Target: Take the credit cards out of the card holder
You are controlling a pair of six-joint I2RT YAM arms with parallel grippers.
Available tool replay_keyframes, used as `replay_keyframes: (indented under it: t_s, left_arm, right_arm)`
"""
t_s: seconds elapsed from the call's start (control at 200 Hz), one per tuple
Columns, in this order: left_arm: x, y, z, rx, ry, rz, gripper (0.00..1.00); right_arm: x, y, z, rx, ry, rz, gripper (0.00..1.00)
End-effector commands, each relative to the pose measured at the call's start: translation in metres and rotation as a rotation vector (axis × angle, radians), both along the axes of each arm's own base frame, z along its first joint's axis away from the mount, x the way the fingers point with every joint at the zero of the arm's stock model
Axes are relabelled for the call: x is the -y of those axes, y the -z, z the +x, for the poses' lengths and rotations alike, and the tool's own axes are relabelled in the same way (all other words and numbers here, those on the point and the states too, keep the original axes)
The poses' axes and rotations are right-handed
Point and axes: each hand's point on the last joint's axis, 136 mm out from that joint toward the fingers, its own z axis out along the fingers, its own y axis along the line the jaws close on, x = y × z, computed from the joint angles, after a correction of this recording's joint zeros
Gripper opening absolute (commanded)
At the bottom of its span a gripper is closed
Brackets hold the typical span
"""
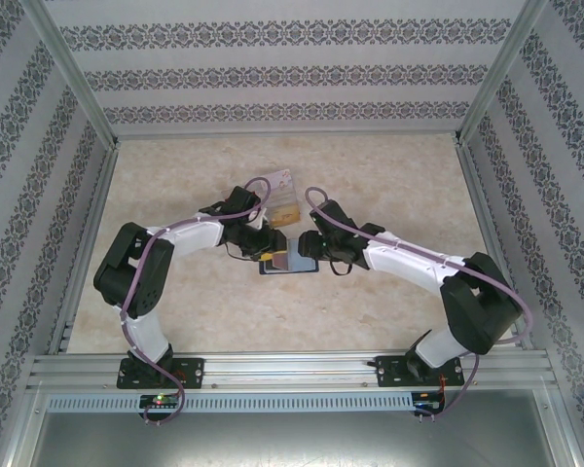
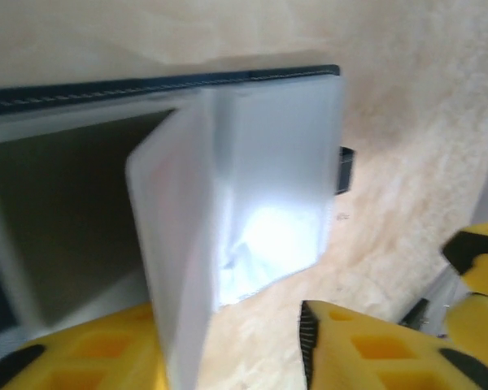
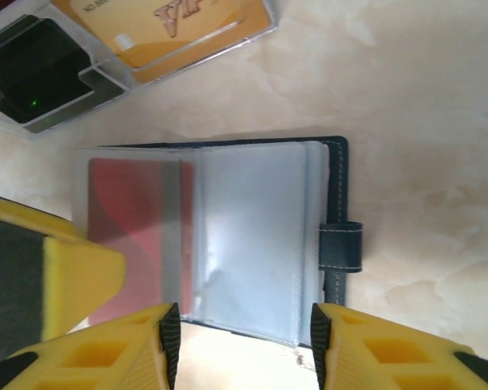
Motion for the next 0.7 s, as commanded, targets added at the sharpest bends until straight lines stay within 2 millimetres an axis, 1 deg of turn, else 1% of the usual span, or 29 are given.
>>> replay_keyframes:
  t_s: [0.0, 0.075, 0.16, 0.265, 0.365, 0.485, 0.609, 0.699]
  left_arm:
    - [0.033, -0.025, 0.004, 0.028, 0.040, -0.141, 0.51]
    - [0.043, -0.031, 0.005, 0.026, 0.040, -0.181, 0.56]
    - [0.053, -0.040, 0.007, 0.032, 0.038, -0.230, 0.63]
    - [0.054, -0.040, 0.010, 0.034, 0.020, -0.223, 0.67]
    - [0.043, -0.036, 0.013, 0.041, -0.014, -0.180, 0.67]
    - [0.023, -0.035, 0.019, 0.059, -0.079, -0.136, 0.67]
    - [-0.001, -0.024, 0.017, 0.065, -0.134, -0.042, 0.63]
    - [-0.009, -0.015, 0.012, 0.053, -0.145, -0.001, 0.57]
  right_arm:
    - [0.011, -0.010, 0.003, 0.038, 0.049, 0.007, 0.48]
    - [0.018, -0.013, 0.003, 0.050, 0.066, 0.007, 0.48]
    - [0.025, -0.016, 0.003, 0.066, 0.082, 0.005, 0.48]
    - [0.031, -0.020, 0.003, 0.084, 0.091, 0.002, 0.48]
    - [0.030, -0.022, 0.003, 0.090, 0.081, 0.002, 0.47]
    - [0.025, -0.021, 0.003, 0.080, 0.059, 0.013, 0.45]
    - [0.014, -0.014, 0.003, 0.048, 0.025, 0.021, 0.40]
    - [0.003, -0.008, 0.004, 0.019, -0.005, 0.020, 0.36]
